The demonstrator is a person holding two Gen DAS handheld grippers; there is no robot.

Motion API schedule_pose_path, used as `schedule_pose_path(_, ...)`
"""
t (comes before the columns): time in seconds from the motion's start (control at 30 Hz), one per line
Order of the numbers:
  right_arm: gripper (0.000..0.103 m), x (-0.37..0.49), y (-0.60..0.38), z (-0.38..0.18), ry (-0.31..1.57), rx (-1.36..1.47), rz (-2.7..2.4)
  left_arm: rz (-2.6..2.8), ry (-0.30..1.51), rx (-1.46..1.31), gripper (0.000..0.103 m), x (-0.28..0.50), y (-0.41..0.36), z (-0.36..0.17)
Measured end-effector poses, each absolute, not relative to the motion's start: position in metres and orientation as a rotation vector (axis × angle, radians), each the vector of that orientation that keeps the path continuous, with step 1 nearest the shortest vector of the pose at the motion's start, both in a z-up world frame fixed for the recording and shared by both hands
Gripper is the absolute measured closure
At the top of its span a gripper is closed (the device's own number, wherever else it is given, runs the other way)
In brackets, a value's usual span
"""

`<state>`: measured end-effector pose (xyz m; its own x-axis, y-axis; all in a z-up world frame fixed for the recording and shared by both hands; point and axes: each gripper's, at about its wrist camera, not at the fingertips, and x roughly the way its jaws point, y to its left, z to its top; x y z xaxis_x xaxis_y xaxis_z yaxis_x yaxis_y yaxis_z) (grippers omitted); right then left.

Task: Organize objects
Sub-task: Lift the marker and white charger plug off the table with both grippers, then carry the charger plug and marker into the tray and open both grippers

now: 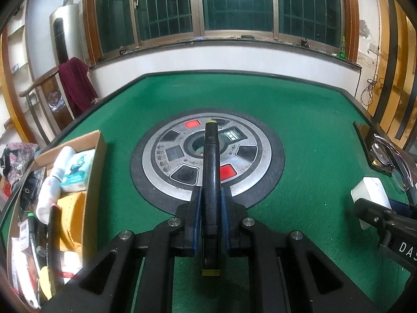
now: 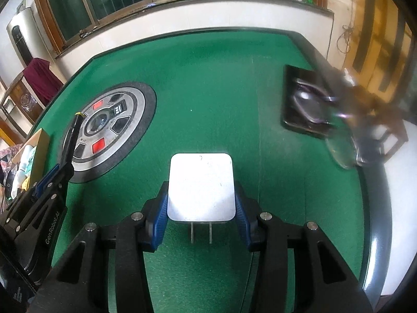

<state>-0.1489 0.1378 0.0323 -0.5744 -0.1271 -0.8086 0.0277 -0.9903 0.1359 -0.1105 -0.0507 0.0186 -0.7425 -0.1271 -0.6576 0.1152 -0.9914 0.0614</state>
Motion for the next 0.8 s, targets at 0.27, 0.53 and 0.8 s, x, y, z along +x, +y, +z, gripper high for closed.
schedule_pose_path(0.27,0.06,-0.148,0.137,0.036,-0.168,1.377,-2.71,-2.82,-0.052,0.991,0.091,-0.101,-0.049,0.024)
schedule_pose_path(0.53,0.06,-0.138,0.131,0.047,-0.174,1.32,-2.713,-2.823,0.001,0.926,0.091,-0.073,-0.059,0.035)
schedule_pose_path(0.8,0.06,-0.119,0.102,0.058,-0.138,1.248,-2.673,-2.829,0.018,0.772,0.091,-0.029,-0.08,0.06)
